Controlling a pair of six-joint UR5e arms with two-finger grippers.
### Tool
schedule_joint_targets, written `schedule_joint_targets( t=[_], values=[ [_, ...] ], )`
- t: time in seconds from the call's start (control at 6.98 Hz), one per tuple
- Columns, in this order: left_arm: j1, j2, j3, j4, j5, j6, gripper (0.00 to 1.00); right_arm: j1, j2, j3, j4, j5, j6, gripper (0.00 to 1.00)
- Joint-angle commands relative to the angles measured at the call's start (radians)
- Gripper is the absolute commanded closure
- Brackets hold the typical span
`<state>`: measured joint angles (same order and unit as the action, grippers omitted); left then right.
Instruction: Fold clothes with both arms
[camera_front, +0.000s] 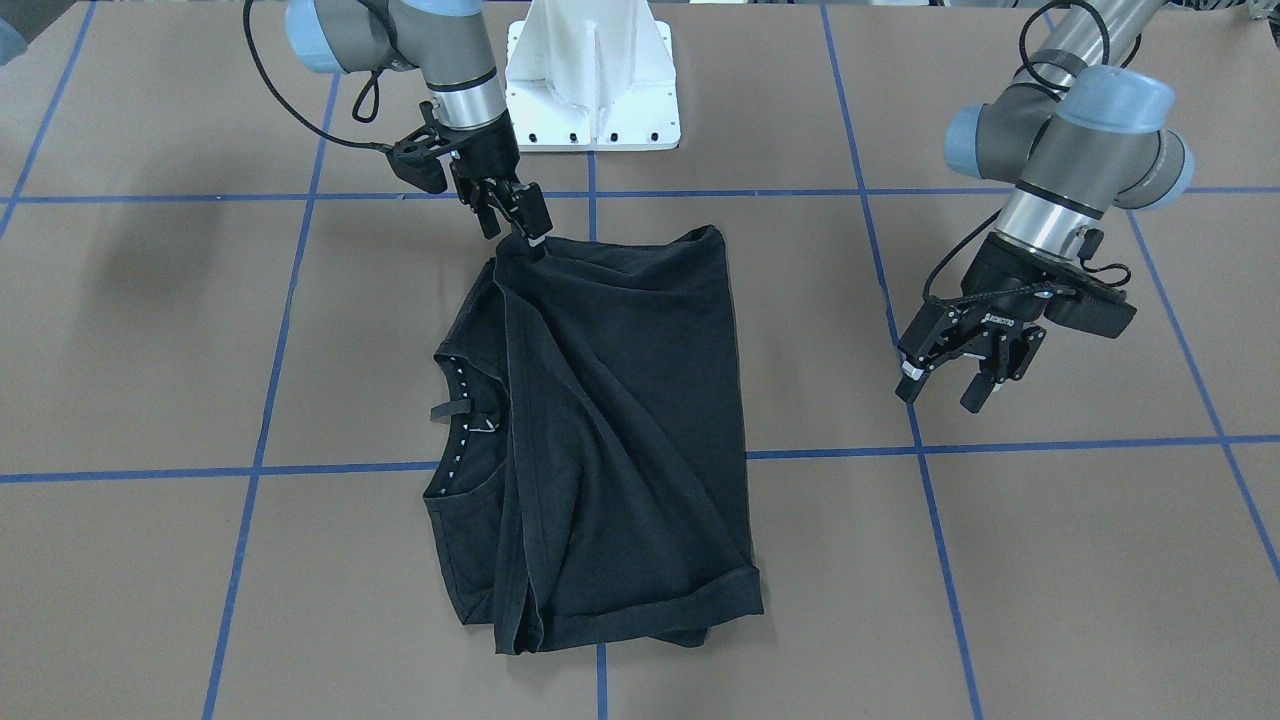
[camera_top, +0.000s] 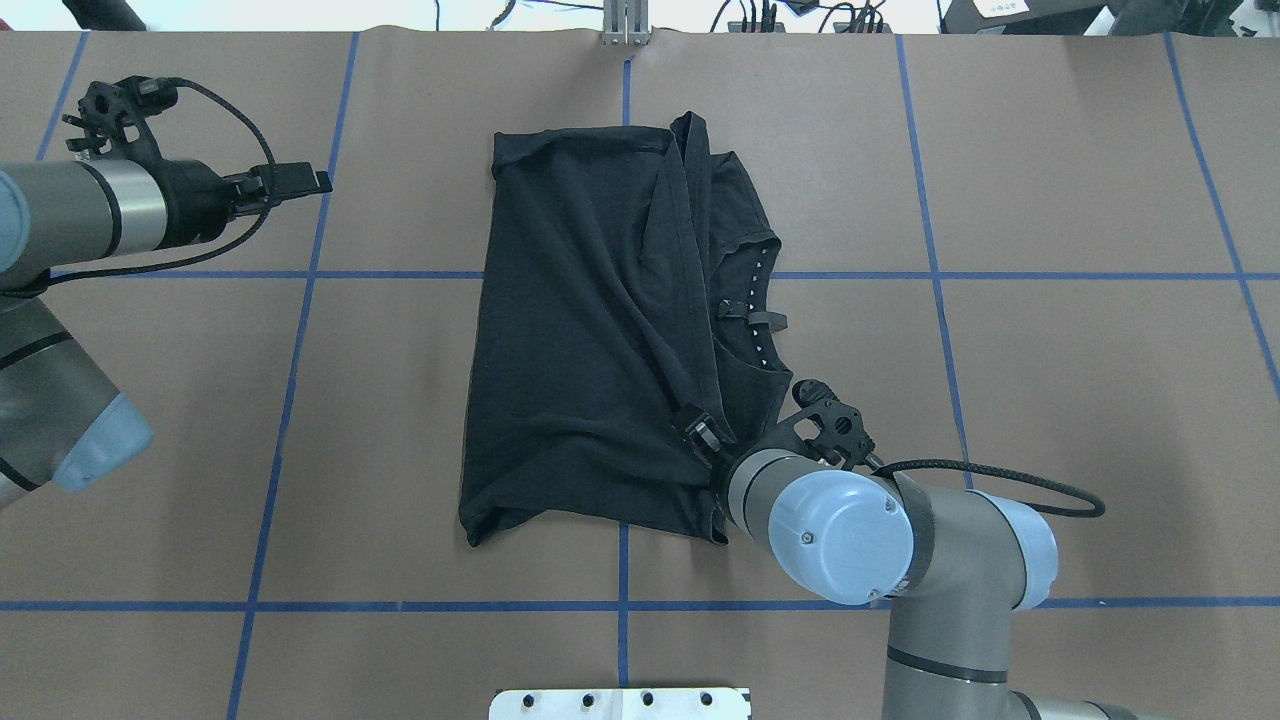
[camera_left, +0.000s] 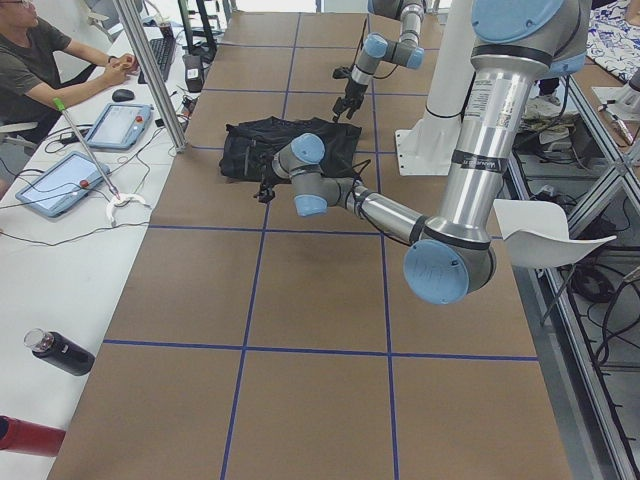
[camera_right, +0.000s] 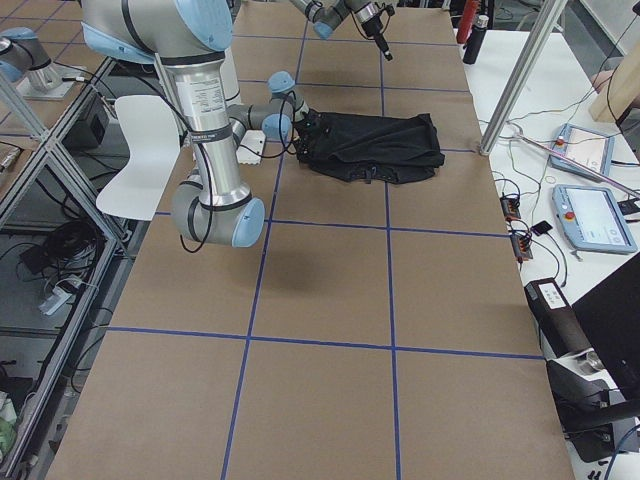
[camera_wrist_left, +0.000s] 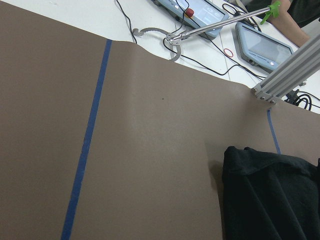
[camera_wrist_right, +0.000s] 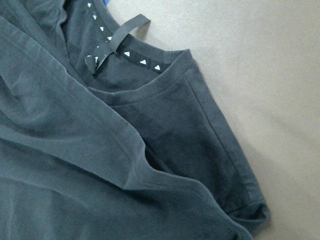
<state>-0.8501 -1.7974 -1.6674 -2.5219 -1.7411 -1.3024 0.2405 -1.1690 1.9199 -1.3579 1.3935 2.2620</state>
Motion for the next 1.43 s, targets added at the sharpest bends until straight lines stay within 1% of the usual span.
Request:
schedule_joint_targets(
  t=[0.0, 0.14, 0.29, 0.43, 0.57, 0.72, 0.86, 1.0, 1.15, 1.29],
  values=[
    [0.0, 0.001, 0.0, 0.0, 0.0, 0.0, 0.0, -0.026, -0.014, -0.031, -0.004, -0.002, 0.045, 0.06],
    [0.0, 0.0, 0.0, 0.0, 0.002, -0.002, 0.0, -0.038, -0.02, -0.053, -0.004, -0.002, 0.045, 0.08],
    [0.002, 0.0, 0.0, 0.0, 0.009, -0.002, 0.0, -0.041, -0.018, -0.062, -0.004, -0.004, 0.045, 0.12],
    [0.002, 0.0, 0.0, 0.0, 0.009, -0.002, 0.0, -0.041, -0.015, -0.061, -0.006, -0.002, 0.045, 0.24],
    [0.002, 0.0, 0.0, 0.0, 0.009, -0.002, 0.0, -0.037, -0.012, -0.061, -0.004, -0.002, 0.045, 0.46],
    [0.002, 0.0, 0.0, 0.0, 0.009, -0.002, 0.0, -0.037, -0.017, -0.062, -0.006, -0.002, 0.044, 0.56],
    [0.0, 0.003, 0.0, 0.0, 0.009, -0.002, 0.0, -0.037, -0.015, -0.062, -0.006, -0.004, 0.044, 0.62],
    [0.002, 0.01, 0.0, 0.0, 0.015, -0.002, 0.0, -0.037, -0.011, -0.062, -0.006, -0.002, 0.044, 0.84],
    [0.002, 0.013, 0.0, -0.002, 0.015, -0.002, 0.0, -0.035, -0.012, -0.062, -0.006, -0.002, 0.037, 1.0],
    [0.002, 0.013, 0.0, -0.002, 0.015, -0.002, 0.0, -0.033, -0.015, -0.062, -0.004, -0.002, 0.027, 1.0]
  ],
)
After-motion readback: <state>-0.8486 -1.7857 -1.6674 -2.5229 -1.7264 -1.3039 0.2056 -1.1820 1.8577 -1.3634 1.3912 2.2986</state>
